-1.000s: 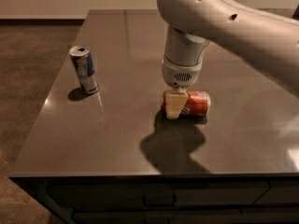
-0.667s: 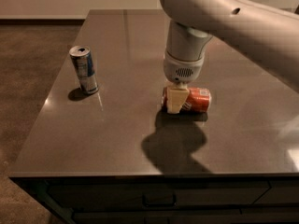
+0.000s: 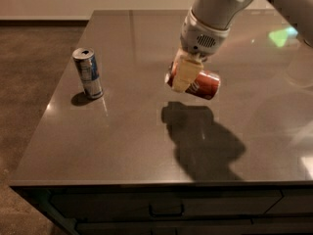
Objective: Place coke can upright
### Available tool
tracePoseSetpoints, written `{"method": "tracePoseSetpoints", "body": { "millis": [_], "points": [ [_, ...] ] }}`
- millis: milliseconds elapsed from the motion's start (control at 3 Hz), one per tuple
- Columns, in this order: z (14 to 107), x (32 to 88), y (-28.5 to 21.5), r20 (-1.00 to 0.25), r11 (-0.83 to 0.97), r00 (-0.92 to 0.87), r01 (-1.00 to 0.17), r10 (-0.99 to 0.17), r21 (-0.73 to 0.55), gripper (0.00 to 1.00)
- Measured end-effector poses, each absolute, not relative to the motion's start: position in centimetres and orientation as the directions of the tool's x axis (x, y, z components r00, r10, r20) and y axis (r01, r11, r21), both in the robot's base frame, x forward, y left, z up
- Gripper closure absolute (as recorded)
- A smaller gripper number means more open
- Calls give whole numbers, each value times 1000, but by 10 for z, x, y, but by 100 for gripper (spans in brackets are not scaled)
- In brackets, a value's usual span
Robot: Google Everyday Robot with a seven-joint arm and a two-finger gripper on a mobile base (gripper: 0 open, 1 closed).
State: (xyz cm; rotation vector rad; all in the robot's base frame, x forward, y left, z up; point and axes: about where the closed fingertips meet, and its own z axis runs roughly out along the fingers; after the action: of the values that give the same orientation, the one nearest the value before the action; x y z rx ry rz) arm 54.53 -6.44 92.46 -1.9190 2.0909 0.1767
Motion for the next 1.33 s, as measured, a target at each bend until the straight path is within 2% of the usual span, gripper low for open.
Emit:
{"method": "tracePoseSetpoints", "body": {
  "millis": [667,1333],
  "points": [
    [959,549,-52,-653,174,-90,-983,-752,-65,100],
    [968,550,-57,-852,249,-78,-967,-518,-62,100]
  ]
}}
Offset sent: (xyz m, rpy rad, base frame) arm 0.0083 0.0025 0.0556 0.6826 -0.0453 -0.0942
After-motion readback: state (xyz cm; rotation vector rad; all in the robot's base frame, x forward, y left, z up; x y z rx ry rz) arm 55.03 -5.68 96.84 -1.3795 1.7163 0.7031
